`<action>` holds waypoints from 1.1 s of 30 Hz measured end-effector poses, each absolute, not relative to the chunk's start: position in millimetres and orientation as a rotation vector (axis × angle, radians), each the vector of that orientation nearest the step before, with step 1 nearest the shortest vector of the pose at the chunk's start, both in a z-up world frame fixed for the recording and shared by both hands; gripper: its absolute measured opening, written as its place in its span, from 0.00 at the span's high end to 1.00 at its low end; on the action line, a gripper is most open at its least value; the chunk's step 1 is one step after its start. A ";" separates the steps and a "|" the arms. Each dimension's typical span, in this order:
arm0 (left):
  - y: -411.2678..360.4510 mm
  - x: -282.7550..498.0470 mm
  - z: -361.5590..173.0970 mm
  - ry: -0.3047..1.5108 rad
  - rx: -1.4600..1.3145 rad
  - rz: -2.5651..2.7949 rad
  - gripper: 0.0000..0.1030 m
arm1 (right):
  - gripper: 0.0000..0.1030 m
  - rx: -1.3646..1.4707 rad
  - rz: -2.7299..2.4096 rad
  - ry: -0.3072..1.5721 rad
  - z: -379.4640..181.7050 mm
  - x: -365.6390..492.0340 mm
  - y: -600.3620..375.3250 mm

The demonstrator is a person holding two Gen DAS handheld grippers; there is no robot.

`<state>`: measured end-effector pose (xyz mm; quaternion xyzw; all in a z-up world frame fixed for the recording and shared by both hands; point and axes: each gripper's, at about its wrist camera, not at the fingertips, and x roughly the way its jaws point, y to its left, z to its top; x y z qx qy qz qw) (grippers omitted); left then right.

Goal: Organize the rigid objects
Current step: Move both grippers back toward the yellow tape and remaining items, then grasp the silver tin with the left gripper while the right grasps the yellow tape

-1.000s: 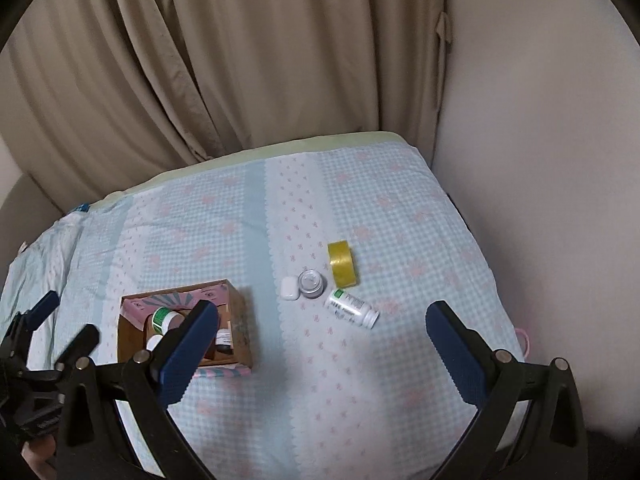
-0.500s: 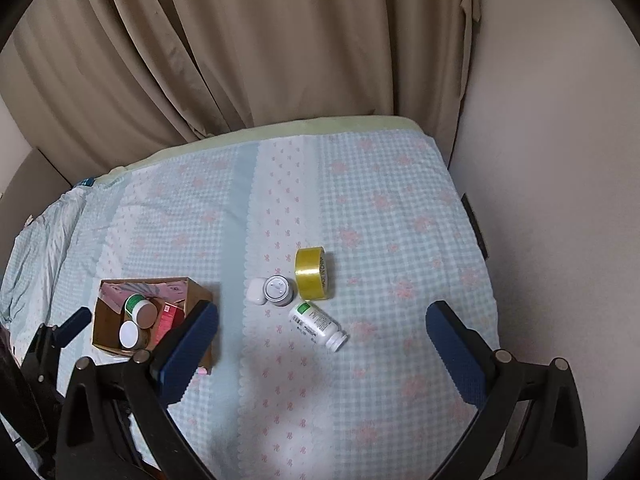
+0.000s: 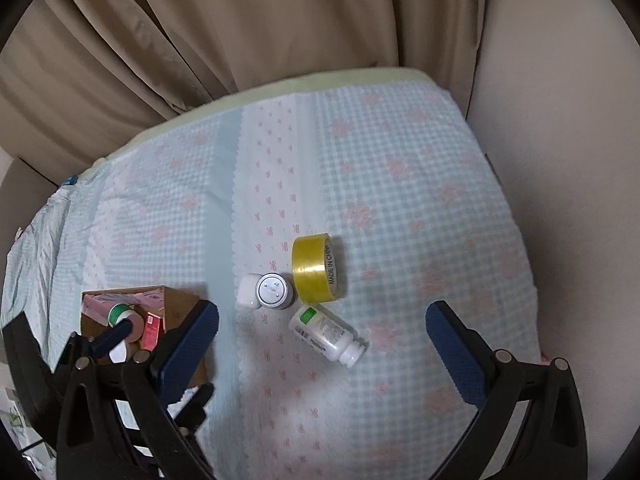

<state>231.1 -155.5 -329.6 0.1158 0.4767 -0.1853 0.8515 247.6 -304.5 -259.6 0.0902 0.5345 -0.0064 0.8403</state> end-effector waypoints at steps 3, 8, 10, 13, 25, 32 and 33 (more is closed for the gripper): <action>-157.2 255.0 -350.3 1.033 0.244 -0.403 0.00 | 0.00 0.207 -0.010 1.171 -282.7 268.9 -302.4; -166.0 289.4 -389.7 1.062 0.289 -0.444 0.01 | 0.00 0.268 -0.016 1.241 -333.6 306.9 -308.8; -171.7 299.7 -406.1 1.072 0.327 -0.463 0.04 | 0.01 0.295 -0.023 1.264 -351.6 318.1 -311.2; -180.6 311.6 -424.7 1.078 0.381 -0.517 0.05 | 0.07 0.325 -0.026 1.304 -377.1 333.1 -313.0; -209.5 328.5 -470.7 1.079 0.549 -0.721 0.20 | 0.21 0.467 -0.002 1.396 -444.2 358.0 -319.5; -214.1 331.2 -488.8 1.099 0.588 -0.762 0.44 | 0.47 0.471 0.059 1.389 -443.3 362.6 -316.1; -212.9 332.0 -488.9 1.094 0.589 -0.754 0.50 | 0.49 0.465 0.065 1.385 -441.7 362.9 -315.5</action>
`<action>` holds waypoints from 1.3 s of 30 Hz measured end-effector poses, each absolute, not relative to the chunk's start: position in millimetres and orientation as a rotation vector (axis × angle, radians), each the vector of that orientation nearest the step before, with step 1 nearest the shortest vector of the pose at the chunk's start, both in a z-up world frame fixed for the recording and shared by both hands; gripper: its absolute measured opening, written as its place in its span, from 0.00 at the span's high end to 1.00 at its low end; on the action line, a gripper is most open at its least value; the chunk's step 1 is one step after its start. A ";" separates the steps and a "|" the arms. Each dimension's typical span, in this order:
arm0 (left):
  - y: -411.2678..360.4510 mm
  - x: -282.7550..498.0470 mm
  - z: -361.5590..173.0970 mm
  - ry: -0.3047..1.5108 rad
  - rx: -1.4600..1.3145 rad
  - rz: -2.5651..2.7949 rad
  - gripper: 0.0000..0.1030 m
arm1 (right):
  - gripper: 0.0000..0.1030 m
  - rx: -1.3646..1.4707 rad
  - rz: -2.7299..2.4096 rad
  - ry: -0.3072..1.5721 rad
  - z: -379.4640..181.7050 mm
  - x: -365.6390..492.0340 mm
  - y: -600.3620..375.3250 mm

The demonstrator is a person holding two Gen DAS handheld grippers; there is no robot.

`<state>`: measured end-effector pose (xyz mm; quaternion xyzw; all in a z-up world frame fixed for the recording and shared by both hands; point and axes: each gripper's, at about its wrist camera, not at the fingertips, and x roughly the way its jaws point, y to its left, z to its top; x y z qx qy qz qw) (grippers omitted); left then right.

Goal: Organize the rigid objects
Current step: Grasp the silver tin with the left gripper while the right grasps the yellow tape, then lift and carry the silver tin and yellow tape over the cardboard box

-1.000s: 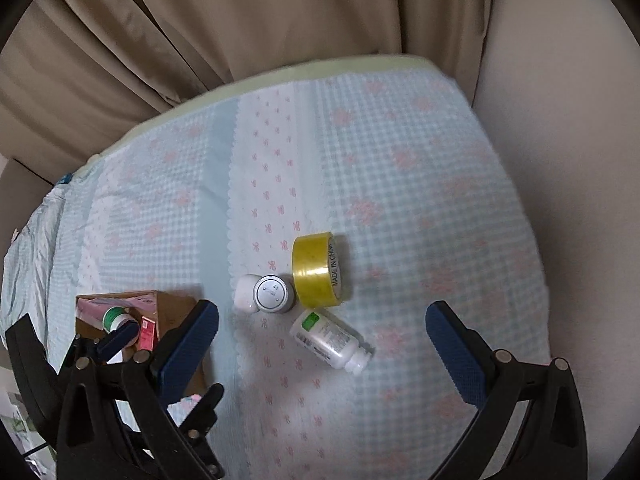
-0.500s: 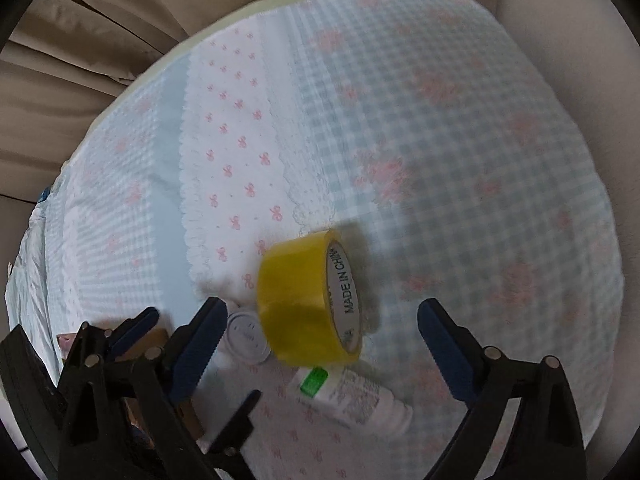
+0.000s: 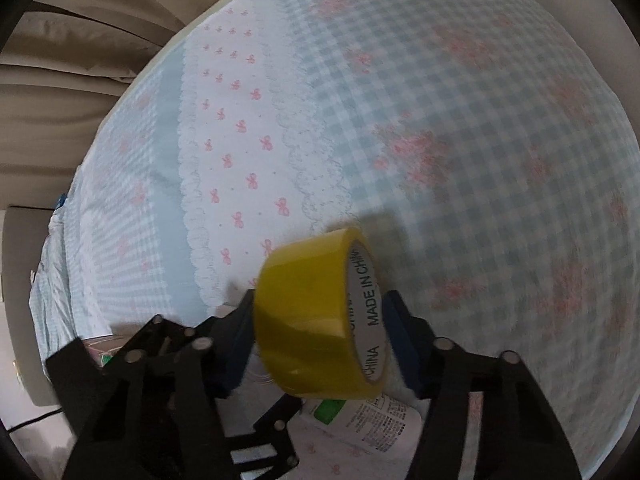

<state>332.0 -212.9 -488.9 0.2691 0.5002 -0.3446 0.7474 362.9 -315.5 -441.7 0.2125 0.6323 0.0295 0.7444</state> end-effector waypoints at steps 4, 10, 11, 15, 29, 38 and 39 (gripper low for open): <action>-209.8 335.4 -487.0 1.091 0.577 -0.749 0.51 | 0.61 0.442 0.093 1.375 -436.6 363.2 -311.9; -202.5 338.6 -479.8 1.097 0.553 -0.737 0.51 | 0.61 0.450 0.085 1.371 -433.1 359.4 -313.2; -200.7 338.9 -476.6 1.094 0.543 -0.731 0.51 | 0.61 0.440 0.080 1.367 -430.9 358.0 -313.0; -195.1 339.2 -465.9 1.089 0.520 -0.712 0.51 | 0.61 0.436 0.071 1.351 -422.1 352.8 -316.7; -155.8 298.7 -344.5 0.994 0.343 -0.599 0.51 | 0.62 0.422 0.074 1.241 -336.8 309.0 -316.0; -116.0 233.1 -242.2 0.944 0.274 -0.465 0.51 | 0.62 0.368 0.166 1.145 -232.3 258.5 -286.1; -107.5 226.7 -233.6 0.941 0.260 -0.450 0.51 | 0.62 0.365 0.180 1.133 -220.7 251.5 -280.4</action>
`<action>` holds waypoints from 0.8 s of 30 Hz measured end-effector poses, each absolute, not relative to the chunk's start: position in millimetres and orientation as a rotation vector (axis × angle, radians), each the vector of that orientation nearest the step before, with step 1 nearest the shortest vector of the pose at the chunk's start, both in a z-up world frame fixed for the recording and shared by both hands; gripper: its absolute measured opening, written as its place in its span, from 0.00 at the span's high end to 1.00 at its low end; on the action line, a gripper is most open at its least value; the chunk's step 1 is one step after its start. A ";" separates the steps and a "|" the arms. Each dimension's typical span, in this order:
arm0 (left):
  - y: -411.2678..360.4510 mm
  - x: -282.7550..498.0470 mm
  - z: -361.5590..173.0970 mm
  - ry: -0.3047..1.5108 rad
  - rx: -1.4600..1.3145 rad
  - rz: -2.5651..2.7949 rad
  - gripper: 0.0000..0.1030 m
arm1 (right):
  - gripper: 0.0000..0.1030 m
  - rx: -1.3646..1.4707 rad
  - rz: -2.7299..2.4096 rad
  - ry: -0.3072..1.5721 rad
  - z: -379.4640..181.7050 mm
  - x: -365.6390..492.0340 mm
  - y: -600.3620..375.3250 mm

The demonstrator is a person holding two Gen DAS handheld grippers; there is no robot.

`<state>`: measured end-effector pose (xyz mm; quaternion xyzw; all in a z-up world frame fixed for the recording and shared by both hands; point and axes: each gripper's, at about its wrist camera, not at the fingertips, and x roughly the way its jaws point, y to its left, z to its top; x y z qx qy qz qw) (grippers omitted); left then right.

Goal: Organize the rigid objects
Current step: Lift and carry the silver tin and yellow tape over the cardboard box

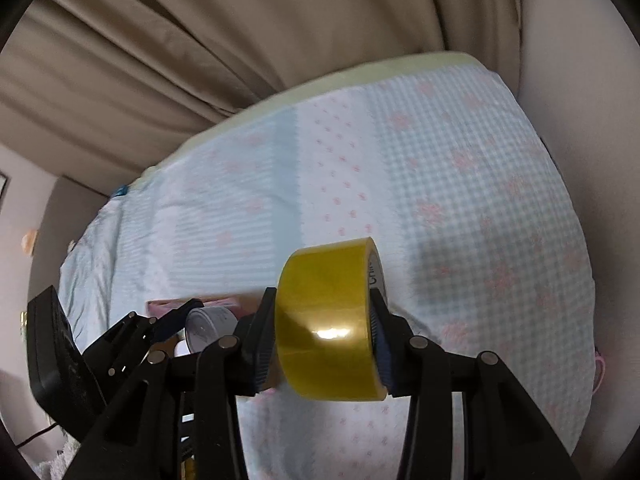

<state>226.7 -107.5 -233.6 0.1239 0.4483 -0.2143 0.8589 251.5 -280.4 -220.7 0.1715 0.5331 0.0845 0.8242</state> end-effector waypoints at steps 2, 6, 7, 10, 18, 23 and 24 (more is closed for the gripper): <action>-90.5 215.1 -217.7 0.938 0.234 -0.420 0.51 | 0.62 0.356 0.206 1.111 -204.5 241.0 -270.5; -55.5 193.2 -195.1 0.927 0.209 -0.349 0.51 | 0.62 0.331 0.274 1.069 -178.0 223.5 -243.6; -45.9 188.3 -189.8 0.924 0.206 -0.333 0.51 | 0.62 0.325 0.289 1.060 -173.3 219.8 -236.6; -22.4 176.7 -180.2 0.919 0.199 -0.298 0.51 | 0.62 0.312 0.317 1.042 -163.7 209.7 -214.3; 56.2 162.7 -180.7 0.926 0.200 -0.258 0.51 | 0.62 0.286 0.333 1.038 -155.5 189.9 -149.7; 115.0 165.7 -198.3 0.968 0.161 -0.269 0.51 | 0.62 0.318 0.304 1.039 -164.7 185.2 -107.0; 128.2 167.9 -203.6 0.976 0.154 -0.273 0.51 | 0.62 0.326 0.296 1.041 -167.9 184.8 -97.0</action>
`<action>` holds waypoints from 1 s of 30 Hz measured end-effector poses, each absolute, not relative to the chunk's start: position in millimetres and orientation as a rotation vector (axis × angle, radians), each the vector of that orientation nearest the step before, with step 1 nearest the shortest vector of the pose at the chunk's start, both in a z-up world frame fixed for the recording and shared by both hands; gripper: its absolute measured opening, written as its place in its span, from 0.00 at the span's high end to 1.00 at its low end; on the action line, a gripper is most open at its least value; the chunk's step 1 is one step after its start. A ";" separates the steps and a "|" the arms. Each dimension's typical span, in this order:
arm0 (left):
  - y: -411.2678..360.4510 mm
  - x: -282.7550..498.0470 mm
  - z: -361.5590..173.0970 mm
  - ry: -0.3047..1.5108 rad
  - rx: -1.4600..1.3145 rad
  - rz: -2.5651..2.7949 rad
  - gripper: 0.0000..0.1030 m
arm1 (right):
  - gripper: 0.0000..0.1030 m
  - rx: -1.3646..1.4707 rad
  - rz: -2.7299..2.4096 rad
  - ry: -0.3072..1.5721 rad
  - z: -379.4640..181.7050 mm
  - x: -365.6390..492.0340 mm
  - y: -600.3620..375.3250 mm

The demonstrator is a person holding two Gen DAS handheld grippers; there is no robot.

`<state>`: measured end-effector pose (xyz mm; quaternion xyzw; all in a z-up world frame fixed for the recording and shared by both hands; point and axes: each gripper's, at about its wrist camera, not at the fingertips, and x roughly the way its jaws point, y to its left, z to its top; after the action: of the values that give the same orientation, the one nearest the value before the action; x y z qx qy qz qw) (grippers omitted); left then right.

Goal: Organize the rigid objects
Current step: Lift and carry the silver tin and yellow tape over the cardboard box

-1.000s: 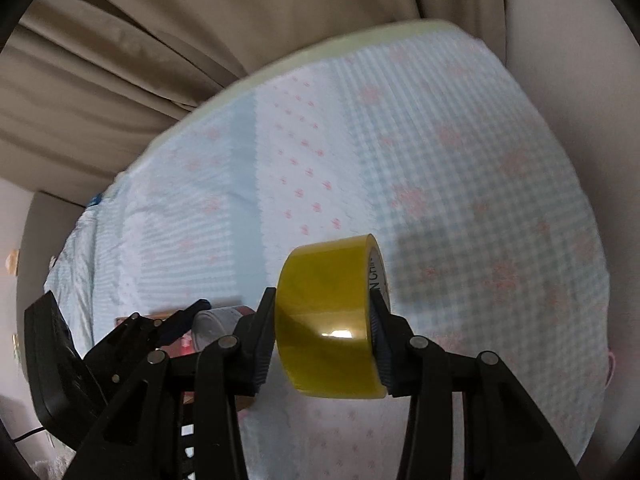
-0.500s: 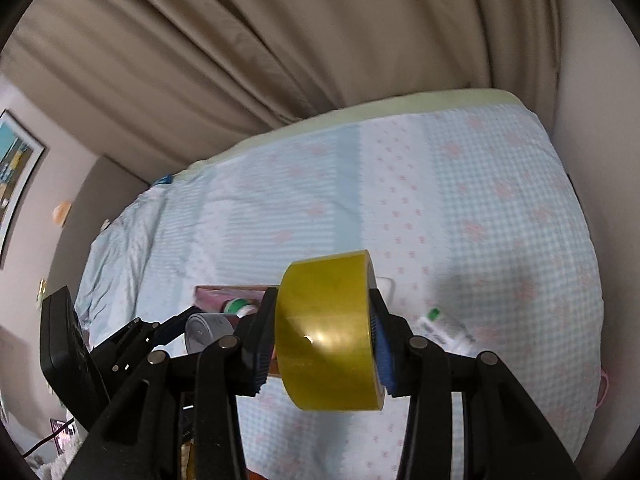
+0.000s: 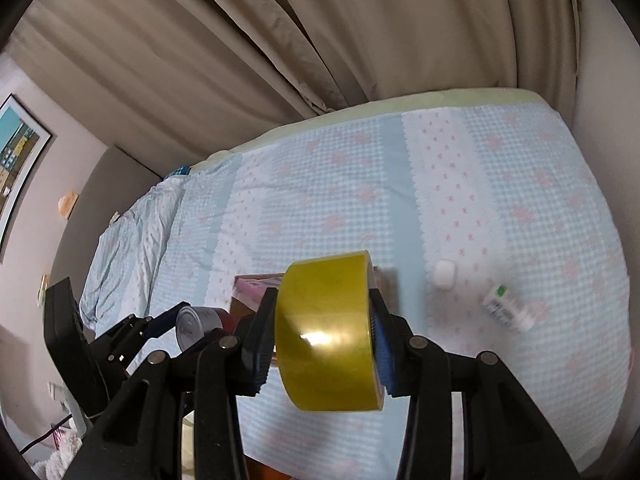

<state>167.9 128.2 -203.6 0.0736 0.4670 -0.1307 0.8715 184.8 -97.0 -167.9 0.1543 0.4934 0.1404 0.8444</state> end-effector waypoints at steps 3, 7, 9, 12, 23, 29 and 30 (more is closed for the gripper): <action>163.0 177.3 -220.1 0.997 0.147 -0.267 0.51 | 0.62 0.331 0.263 1.061 -181.3 188.9 -67.2; 203.3 195.0 -242.7 1.036 0.132 -0.258 0.51 | 0.62 0.375 0.222 1.093 -203.6 192.8 -35.2; 214.6 203.1 -254.3 1.046 0.146 -0.259 0.51 | 0.62 0.381 0.206 1.116 -217.1 196.4 -17.4; 227.0 216.9 -274.8 1.072 0.146 -0.271 0.51 | 0.62 0.379 0.188 1.151 -235.9 204.0 2.6; 237.0 269.1 -361.2 1.174 0.172 -0.281 0.51 | 0.62 0.403 0.217 1.322 -329.3 252.3 60.0; 232.0 293.6 -397.5 1.222 0.228 -0.294 0.51 | 0.63 0.473 0.171 1.362 -378.1 275.8 61.2; 230.9 297.2 -402.4 1.231 0.233 -0.298 0.51 | 0.63 0.479 0.162 1.365 -382.8 277.8 60.9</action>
<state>297.2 230.9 -402.4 0.1085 0.5737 -0.1387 0.7999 277.8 60.9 -382.8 0.2191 0.6240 0.0739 0.7464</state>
